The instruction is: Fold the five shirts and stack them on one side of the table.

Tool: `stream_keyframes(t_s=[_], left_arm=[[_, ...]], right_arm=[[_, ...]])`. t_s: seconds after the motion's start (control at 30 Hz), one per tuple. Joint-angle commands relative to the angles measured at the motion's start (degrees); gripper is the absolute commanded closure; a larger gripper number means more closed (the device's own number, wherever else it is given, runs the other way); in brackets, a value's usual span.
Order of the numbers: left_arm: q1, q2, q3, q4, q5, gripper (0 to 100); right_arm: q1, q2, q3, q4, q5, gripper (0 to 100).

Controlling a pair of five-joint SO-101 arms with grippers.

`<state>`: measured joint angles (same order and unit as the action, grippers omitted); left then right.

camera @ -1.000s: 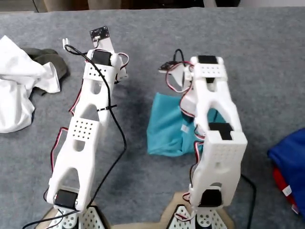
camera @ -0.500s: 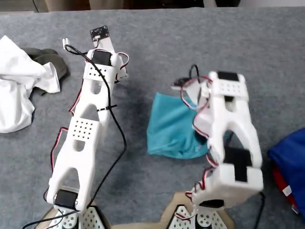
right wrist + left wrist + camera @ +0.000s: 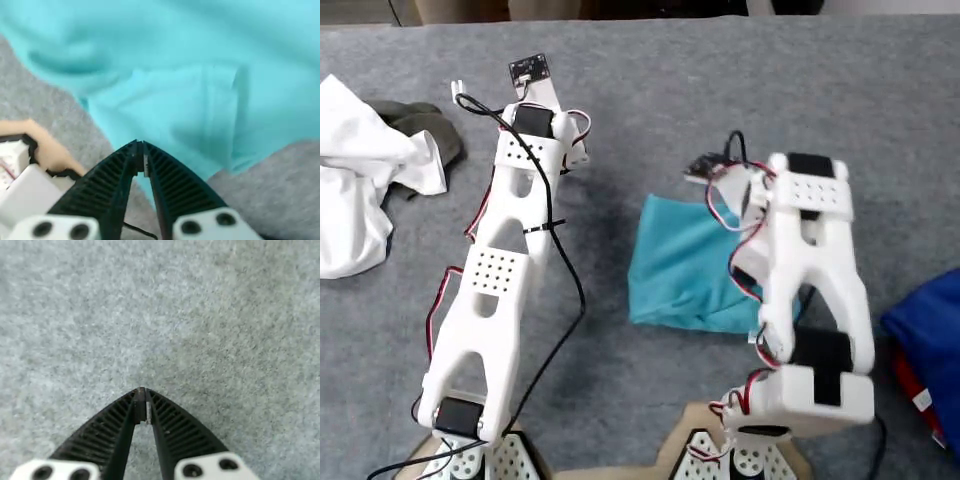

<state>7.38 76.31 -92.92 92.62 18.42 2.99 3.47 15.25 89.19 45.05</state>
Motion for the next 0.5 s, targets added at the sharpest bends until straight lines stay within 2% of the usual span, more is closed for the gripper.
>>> stream_keyframes(t_s=[0.0, 0.27, 0.47], left_arm=[[0.5, -1.0, -3.0, -0.7, -0.6, 98], [0.4, -1.0, -3.0, -0.6, -0.6, 98], [0.3, -1.0, -3.0, -0.9, -0.6, 98]], right_arm=[[-3.6, 5.8, -10.0, -0.5, -1.5, 99.3], [-6.0, 21.6, -29.6, 2.3, -2.2, 99.3], [-5.8, 29.4, -36.4, 6.1, -3.3, 99.3]])
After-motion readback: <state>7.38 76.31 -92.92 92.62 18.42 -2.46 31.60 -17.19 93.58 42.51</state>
